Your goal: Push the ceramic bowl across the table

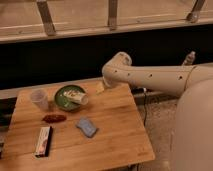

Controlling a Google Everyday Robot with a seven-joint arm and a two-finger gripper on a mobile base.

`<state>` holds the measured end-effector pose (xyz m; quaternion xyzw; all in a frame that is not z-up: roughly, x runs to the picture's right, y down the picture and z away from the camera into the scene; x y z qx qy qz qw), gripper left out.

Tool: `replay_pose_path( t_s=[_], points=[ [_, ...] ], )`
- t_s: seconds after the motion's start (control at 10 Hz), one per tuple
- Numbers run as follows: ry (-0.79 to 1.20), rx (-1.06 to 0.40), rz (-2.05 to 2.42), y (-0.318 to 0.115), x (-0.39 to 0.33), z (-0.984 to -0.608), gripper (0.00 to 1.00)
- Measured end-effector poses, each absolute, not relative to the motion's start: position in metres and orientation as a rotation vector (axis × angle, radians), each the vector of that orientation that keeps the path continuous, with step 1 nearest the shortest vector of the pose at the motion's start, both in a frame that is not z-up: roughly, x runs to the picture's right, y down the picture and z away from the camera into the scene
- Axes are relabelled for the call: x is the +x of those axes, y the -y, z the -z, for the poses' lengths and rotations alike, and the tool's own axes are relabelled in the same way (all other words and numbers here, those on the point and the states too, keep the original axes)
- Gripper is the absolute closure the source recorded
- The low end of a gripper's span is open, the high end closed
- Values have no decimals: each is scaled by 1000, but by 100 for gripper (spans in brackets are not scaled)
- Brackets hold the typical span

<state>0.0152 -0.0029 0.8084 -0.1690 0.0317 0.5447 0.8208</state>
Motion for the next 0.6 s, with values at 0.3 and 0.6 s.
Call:
replay_pose_path(
  t_s=[0.3, 0.6],
  points=[
    [-69, -353, -1145, 4, 16, -809, 20],
    [-42, -338, -1035, 29, 3, -824, 20]
  ],
)
